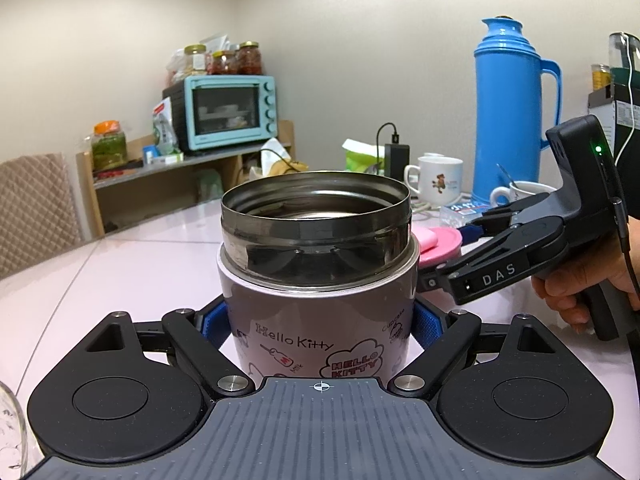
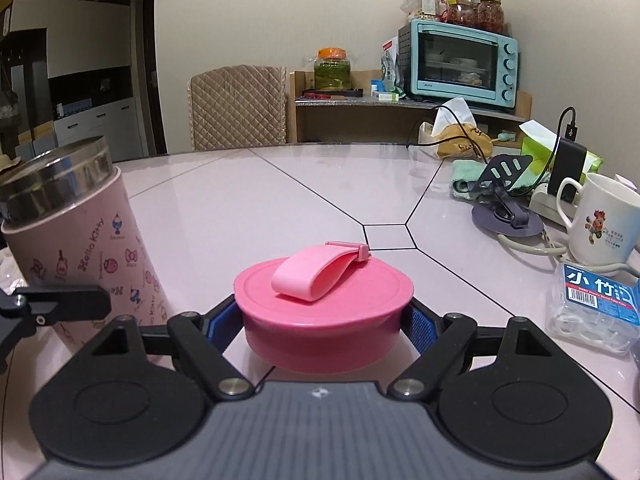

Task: Unscrew bottle cap and pour
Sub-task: 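Lower the pink lid onto the table and open the right gripper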

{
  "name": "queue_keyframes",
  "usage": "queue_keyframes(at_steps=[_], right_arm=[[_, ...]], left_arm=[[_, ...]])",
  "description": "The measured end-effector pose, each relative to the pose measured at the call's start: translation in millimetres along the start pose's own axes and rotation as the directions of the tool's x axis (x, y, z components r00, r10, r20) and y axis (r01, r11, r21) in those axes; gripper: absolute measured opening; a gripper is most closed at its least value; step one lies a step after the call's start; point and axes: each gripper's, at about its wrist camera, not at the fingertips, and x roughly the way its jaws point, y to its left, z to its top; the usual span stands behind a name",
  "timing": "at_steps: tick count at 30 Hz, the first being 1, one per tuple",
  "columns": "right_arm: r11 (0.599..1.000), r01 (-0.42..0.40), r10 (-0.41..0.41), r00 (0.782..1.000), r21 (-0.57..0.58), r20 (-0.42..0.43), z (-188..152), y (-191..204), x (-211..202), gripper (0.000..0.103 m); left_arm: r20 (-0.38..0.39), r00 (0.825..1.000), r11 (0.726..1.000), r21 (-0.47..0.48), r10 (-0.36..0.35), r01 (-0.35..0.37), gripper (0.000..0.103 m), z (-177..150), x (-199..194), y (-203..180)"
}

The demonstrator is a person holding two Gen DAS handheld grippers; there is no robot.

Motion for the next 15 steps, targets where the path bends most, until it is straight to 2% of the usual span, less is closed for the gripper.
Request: queue_keyframes(at_steps=[15], right_arm=[[1.0,0.0,-0.001,0.999,-0.023,-0.046,-4.0,-2.7,4.5,0.085]], left_arm=[[-0.006,1.0,1.0,-0.002,0.002,-0.002,0.09,0.7,-0.1,0.0]])
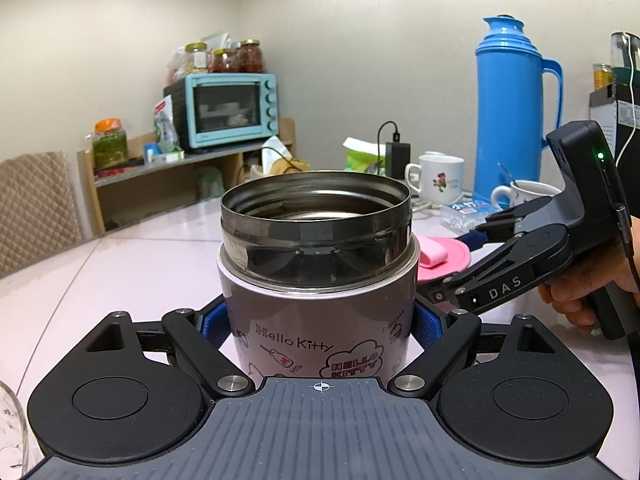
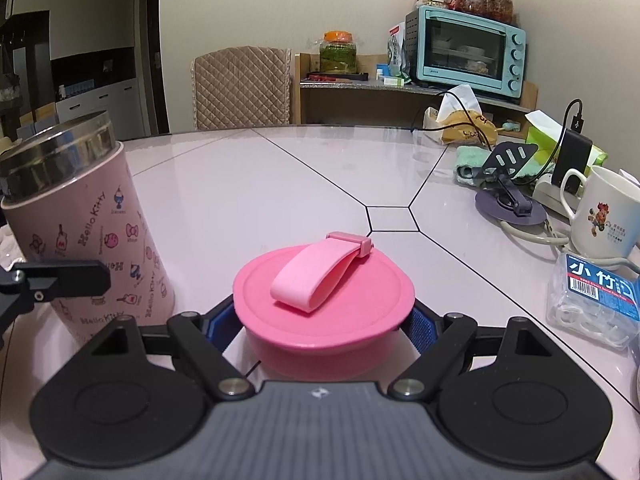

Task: Unscrew bottle cap and pour
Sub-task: 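Lower the pink lid onto the table and open the right gripper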

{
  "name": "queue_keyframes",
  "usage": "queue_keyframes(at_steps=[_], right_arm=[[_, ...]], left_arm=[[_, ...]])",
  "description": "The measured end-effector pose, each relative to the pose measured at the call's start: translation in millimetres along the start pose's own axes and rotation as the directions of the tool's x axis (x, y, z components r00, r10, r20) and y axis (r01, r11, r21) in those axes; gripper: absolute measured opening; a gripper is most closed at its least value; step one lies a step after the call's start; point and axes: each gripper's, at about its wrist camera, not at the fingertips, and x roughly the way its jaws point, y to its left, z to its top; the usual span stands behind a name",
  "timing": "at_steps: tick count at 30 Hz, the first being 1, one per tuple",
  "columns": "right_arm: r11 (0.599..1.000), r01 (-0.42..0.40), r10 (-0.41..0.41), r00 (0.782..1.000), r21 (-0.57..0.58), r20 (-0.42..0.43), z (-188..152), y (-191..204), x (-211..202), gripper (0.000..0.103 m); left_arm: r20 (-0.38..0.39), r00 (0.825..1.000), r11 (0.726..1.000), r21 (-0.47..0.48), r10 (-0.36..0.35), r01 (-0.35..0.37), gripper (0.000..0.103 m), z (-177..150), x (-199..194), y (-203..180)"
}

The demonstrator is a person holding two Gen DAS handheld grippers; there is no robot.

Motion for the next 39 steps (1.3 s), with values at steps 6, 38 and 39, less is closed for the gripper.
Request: queue_keyframes(at_steps=[6,38,39], right_arm=[[1.0,0.005,-0.005,1.0,-0.007,-0.019,-1.4,0.2,1.5,0.085],[1.0,-0.016,0.016,1.0,0.025,0.013,-6.6,-5.5,-9.9,0.1],[1.0,-0.016,0.016,1.0,0.025,0.012,-6.9,-6.1,-10.2,0.101]], left_arm=[[0.0,1.0,1.0,0.0,0.0,0.0,0.09,0.1,0.3,-0.4],[-0.061,0.996,0.997,0.049,0.063,-0.06,0.103,-2.3,5.2,-8.5],[-0.065,0.996,0.997,0.051,0.068,-0.065,0.103,-2.3,5.7,-9.0]])
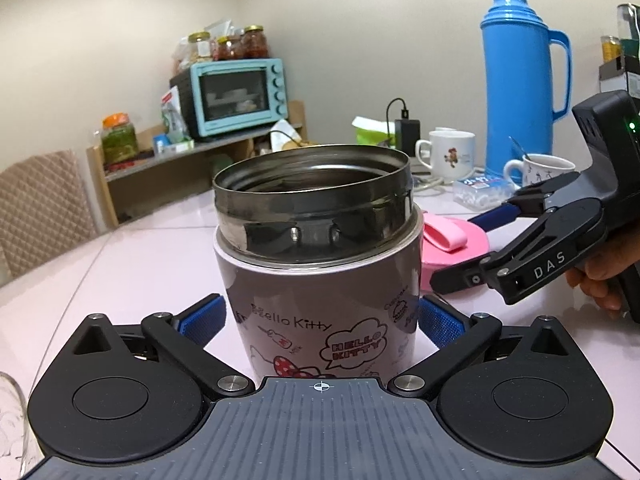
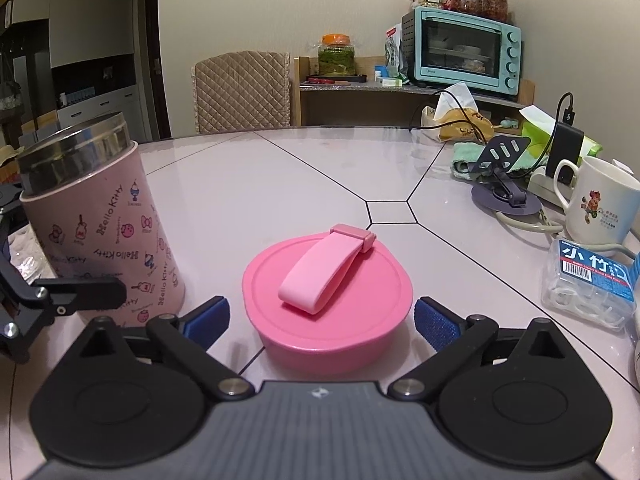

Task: Unscrew bottle cap and pour
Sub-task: 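Lower the pink lid onto the table and open the right gripper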

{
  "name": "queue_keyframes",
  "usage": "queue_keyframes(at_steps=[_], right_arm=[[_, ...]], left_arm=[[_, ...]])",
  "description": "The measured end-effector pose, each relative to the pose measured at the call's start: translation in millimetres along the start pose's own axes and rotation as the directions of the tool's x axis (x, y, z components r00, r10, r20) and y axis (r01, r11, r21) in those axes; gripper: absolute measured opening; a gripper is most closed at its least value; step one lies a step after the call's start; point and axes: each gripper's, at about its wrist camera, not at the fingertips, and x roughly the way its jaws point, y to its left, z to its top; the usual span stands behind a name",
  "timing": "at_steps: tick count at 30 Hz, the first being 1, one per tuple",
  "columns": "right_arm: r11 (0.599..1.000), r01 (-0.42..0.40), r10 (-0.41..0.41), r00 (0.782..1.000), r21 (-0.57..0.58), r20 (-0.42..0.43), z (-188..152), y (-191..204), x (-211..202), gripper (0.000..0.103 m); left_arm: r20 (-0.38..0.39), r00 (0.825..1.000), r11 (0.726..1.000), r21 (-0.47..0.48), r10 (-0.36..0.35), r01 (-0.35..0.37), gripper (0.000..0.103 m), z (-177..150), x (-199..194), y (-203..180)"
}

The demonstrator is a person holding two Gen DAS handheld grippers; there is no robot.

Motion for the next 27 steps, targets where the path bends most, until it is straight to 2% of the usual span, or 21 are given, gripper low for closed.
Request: queue_keyframes(at_steps=[9,17,27], right_arm=[[1.0,-0.009,0.009,1.0,-0.002,-0.015,-1.2,-3.1,-3.1,0.103],[0.999,-0.032,0.032,0.999,0.001,-0.006,0.1,-5.5,-9.6,0.103],[0.998,-0.058,0.058,0.998,0.003,0.009,-1.6,-1.1,-23.3,0.103]], left_arm=[[-0.077,0.996,0.999,0.031,0.034,-0.032,0.103,-0.7,7.1,-9.4],[-0.133,0.985,0.993,0.02,0.114,-0.112,0.103,-0.3,5.0,-17.4],[-0.145,0.968,0.978,-0.015,0.203,-0.208,0.103,3.6,-13.2,-32.8]])
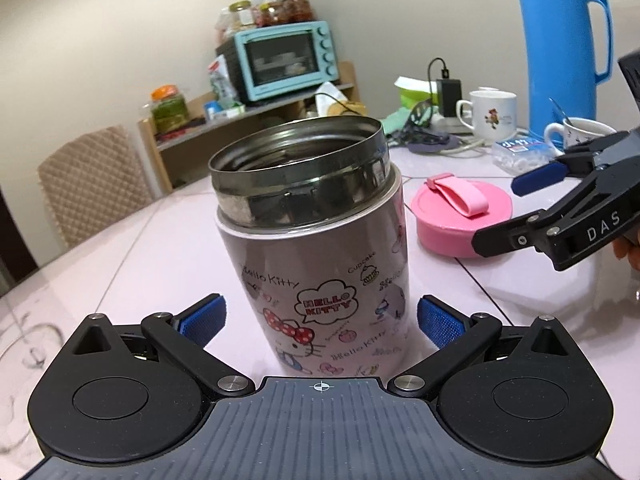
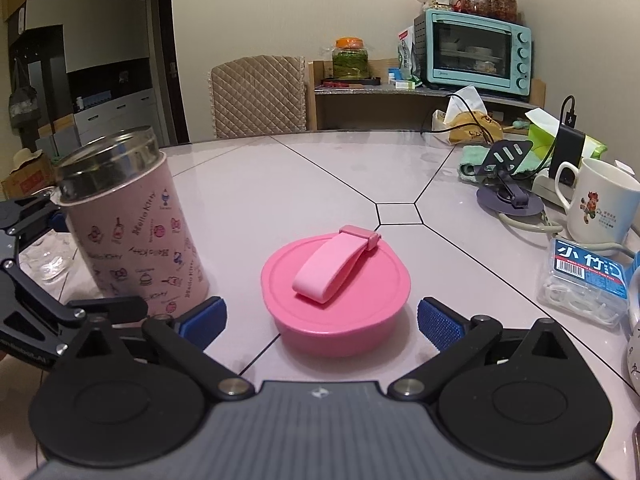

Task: Unscrew bottle cap and pour
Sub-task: 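Lower the pink lid onto the table and open the right gripper, then set the open Hello Kitty jar on the table and open the left gripper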

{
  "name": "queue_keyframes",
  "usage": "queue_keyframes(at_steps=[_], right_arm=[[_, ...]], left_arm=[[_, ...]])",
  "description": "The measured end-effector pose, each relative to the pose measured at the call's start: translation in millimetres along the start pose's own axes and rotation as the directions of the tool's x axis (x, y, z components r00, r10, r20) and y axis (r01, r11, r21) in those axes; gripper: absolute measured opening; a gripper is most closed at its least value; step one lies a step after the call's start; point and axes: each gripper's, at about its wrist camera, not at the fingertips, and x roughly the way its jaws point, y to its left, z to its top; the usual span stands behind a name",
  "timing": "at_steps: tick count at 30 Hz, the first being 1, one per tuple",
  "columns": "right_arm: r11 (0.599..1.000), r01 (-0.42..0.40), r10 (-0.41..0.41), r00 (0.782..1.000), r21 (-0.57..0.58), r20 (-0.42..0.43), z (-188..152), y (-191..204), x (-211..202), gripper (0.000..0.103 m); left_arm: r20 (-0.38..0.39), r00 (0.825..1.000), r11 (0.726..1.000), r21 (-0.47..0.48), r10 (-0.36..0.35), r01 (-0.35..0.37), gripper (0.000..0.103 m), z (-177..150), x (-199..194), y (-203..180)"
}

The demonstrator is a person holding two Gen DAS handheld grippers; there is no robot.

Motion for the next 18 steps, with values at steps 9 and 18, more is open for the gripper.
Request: queue_keyframes(at_steps=[9,18], right_arm=[[1.0,-0.001,0.0,1.0,0.029,0.016,-4.4,-2.4,-13.9,0.103],[0.999,0.009,-0.01,1.0,0.044,0.022,-9.0,-2.3,-27.3,0.103]], left_arm=[[-0.013,0.999,0.998,-0.042,0.051,-0.051,0.103,-2.1,-15.4,-14.3],[-0.02,0.989,0.977,-0.157,0.144,-0.146,0.103,-10.5,-32.8,-22.8]])
